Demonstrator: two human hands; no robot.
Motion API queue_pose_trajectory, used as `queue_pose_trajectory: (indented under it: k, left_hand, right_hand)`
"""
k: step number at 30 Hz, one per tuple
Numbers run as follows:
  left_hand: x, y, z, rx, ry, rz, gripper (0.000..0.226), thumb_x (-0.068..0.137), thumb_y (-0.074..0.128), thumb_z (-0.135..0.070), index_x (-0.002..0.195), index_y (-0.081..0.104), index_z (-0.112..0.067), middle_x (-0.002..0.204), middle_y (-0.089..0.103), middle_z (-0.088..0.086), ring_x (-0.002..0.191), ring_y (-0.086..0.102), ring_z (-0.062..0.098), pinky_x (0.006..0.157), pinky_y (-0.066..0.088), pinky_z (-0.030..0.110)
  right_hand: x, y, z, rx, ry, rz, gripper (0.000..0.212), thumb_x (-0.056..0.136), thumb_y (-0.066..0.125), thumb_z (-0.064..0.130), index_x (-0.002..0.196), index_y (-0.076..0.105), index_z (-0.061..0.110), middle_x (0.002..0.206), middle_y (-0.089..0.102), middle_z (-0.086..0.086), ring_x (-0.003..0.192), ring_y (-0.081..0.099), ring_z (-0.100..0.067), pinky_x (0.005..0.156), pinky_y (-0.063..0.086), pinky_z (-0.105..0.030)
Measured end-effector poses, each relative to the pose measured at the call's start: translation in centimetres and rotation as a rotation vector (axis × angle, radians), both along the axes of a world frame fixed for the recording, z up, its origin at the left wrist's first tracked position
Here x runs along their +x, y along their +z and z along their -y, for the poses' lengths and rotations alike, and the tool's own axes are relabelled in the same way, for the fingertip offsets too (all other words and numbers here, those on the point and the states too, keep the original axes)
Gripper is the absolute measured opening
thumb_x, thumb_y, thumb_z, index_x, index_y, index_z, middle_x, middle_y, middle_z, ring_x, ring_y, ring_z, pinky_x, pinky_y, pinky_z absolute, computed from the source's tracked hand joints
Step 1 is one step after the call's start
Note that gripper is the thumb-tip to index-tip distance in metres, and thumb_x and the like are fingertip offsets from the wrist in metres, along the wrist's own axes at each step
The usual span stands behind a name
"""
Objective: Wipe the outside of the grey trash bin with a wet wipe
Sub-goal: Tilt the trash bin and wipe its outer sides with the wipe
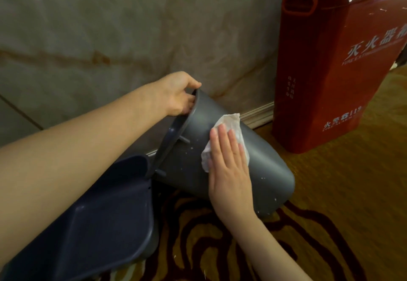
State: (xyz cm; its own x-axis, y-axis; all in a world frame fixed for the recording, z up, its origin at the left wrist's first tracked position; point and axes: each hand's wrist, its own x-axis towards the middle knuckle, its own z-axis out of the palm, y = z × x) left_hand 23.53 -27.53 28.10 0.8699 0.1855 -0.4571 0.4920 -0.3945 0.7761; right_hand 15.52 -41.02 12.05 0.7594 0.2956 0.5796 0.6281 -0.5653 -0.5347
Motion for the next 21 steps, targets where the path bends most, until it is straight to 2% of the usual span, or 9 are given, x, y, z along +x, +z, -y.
queue_pose_trajectory:
  k: [1, 3, 5, 8, 13, 15, 17, 21]
  left_hand:
    - [-0.2, -0.1, 0.1, -0.145, 0.020, -0.018, 0.020, 0.096, 0.033, -0.027, 0.095, 0.050, -0.017, 0.087, 0.057, 0.010, 0.076, 0.055, 0.024, 0.073, 0.044, 0.032]
    - [-2.5, -0.3, 0.5, -0.208, -0.134, -0.026, 0.032, 0.096, 0.032, -0.036, 0.089, 0.055, -0.015, 0.081, 0.059, 0.005, 0.070, 0.056, 0.019, 0.065, 0.044, 0.030]
    - [-4.6, -1.0, 0.4, -0.200, -0.221, 0.037, 0.034, 0.094, 0.037, -0.035, 0.097, 0.063, -0.013, 0.087, 0.073, 0.005, 0.075, 0.069, 0.016, 0.068, 0.054, 0.028]
    - [-6.4, -2.9, 0.8, -0.200, -0.188, 0.204, 0.032, 0.095, 0.042, -0.023, 0.119, 0.061, -0.012, 0.108, 0.072, 0.005, 0.093, 0.070, 0.012, 0.082, 0.057, 0.024]
    - [-5.8, -3.9, 2.5, -0.130, -0.121, 0.379, 0.025, 0.096, 0.041, -0.015, 0.101, 0.065, -0.008, 0.094, 0.070, 0.012, 0.086, 0.066, 0.022, 0.088, 0.053, 0.037]
    - [-5.5, -3.7, 2.5, -0.140, -0.111, 0.384, 0.026, 0.096, 0.043, -0.016, 0.099, 0.067, -0.006, 0.086, 0.073, 0.008, 0.078, 0.069, 0.018, 0.081, 0.056, 0.035]
    - [-5.4, -3.7, 2.4, -0.178, -0.096, 0.376, 0.026, 0.095, 0.044, -0.017, 0.096, 0.069, -0.009, 0.081, 0.075, 0.002, 0.075, 0.071, 0.014, 0.076, 0.057, 0.031]
    - [-5.3, -3.1, 2.2, -0.206, -0.065, 0.384, 0.027, 0.095, 0.044, -0.019, 0.102, 0.069, -0.014, 0.098, 0.075, 0.001, 0.105, 0.066, 0.017, 0.096, 0.048, 0.031]
  right_hand:
    - [0.6, -0.2, 0.3, 0.024, -0.021, 0.020, 0.066, 0.093, 0.043, 0.011, 0.145, 0.005, 0.020, 0.155, 0.006, -0.001, 0.145, 0.002, -0.022, 0.119, 0.004, -0.041]
    - [1.8, -0.4, 0.9, 0.057, -0.024, -0.034, 0.064, 0.095, 0.040, 0.009, 0.146, 0.003, 0.021, 0.156, 0.006, -0.001, 0.146, 0.001, -0.019, 0.118, 0.007, -0.041]
    - [2.5, -0.1, 1.3, 0.096, -0.003, -0.084, 0.063, 0.097, 0.039, 0.007, 0.146, 0.003, 0.024, 0.157, 0.005, 0.001, 0.146, -0.002, -0.015, 0.119, 0.008, -0.041]
    - [2.8, 0.0, 1.6, 0.161, 0.053, -0.117, 0.059, 0.098, 0.037, 0.011, 0.147, 0.006, 0.025, 0.158, 0.006, 0.001, 0.145, -0.002, -0.012, 0.119, 0.010, -0.043]
    - [4.3, 0.2, 2.8, 0.264, 0.110, -0.138, 0.058, 0.097, 0.042, 0.022, 0.147, 0.013, 0.020, 0.156, 0.009, 0.005, 0.144, 0.005, -0.006, 0.119, 0.014, -0.036]
    - [4.7, 0.6, 3.1, 0.257, 0.104, -0.158, 0.056, 0.098, 0.040, 0.025, 0.147, 0.013, 0.019, 0.155, 0.009, 0.007, 0.144, 0.006, -0.006, 0.119, 0.013, -0.034]
    - [4.9, 1.4, 2.6, 0.219, 0.119, -0.106, 0.051, 0.099, 0.037, 0.021, 0.146, 0.017, 0.015, 0.153, 0.011, 0.005, 0.145, 0.008, -0.010, 0.118, 0.015, -0.039]
    - [4.3, 3.3, 0.0, 0.183, 0.171, 0.021, 0.048, 0.097, 0.036, 0.015, 0.144, 0.023, 0.010, 0.151, 0.013, 0.000, 0.144, 0.009, -0.019, 0.118, 0.013, -0.039]
